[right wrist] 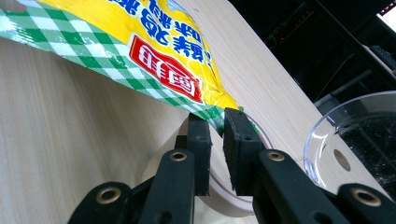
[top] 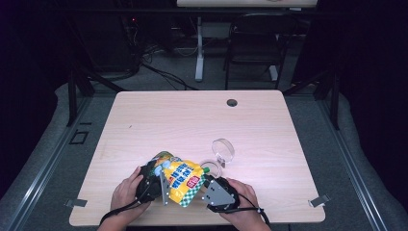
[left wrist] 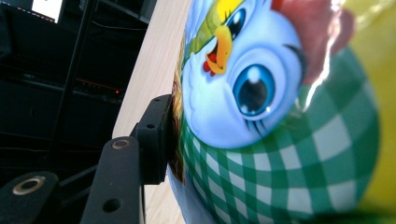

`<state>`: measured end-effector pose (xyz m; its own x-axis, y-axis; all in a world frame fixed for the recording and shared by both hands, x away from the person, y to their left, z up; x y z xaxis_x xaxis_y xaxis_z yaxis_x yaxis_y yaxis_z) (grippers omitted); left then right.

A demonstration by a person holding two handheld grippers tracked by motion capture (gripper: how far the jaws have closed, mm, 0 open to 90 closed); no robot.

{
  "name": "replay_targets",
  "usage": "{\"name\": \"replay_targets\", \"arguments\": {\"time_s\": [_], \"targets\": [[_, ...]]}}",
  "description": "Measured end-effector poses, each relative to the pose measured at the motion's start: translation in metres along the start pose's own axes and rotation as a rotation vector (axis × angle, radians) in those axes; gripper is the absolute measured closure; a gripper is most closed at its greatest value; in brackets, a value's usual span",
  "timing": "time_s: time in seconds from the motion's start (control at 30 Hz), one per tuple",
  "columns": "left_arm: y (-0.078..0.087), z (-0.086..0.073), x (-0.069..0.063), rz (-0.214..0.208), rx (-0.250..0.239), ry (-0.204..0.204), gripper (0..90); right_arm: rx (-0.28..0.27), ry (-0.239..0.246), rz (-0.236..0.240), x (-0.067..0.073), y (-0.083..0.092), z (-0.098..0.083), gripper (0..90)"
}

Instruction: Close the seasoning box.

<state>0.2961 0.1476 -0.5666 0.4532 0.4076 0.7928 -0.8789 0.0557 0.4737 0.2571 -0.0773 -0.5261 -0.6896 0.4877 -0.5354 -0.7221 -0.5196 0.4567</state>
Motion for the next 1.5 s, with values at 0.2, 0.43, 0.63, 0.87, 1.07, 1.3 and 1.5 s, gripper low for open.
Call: {"name": "replay_targets", "arguments": {"time_s": [0.2, 0.43, 0.63, 0.87, 1.07, 1.3, 1.5], "targets": [[0.000, 0.001, 0.000, 0.019, 0.001, -0.018, 51.0, -0.001, -0.004, 0.002, 0.001, -0.001, -0.002, 80.6], [0.002, 0.002, 0.001, 0.035, 0.002, -0.038, 51.0, -0.001, -0.012, 0.005, 0.001, -0.001, -0.003, 80.6], [0.005, 0.003, 0.002, 0.051, 0.007, -0.052, 51.0, -0.003, -0.020, 0.004, 0.002, -0.002, -0.004, 80.4], [0.007, 0.003, 0.004, 0.065, 0.012, -0.068, 51.0, -0.008, -0.027, 0.004, 0.002, -0.002, -0.004, 80.7], [0.008, 0.005, 0.006, 0.075, 0.012, -0.087, 51.0, -0.009, -0.022, 0.005, 0.002, -0.002, -0.004, 81.2], [0.008, 0.007, 0.010, 0.059, 0.023, -0.103, 51.0, -0.014, -0.034, 0.013, 0.000, -0.002, -0.006, 81.2], [0.008, 0.009, 0.012, 0.042, 0.035, -0.103, 51.0, -0.020, -0.039, 0.013, -0.001, -0.002, -0.006, 81.6]]}}
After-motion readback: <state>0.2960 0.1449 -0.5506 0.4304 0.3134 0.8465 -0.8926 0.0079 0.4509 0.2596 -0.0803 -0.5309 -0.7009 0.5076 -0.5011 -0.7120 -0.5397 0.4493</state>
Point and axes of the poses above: each handheld gripper's, and its own axes: y roughly backward along the jaws, z roughly out of its top, x roughly to its left, the point moved 3 cm from there along -y, roughly forward along the jaws, and after that the axes turned 2 degrees about y, right-handed, at the moved point
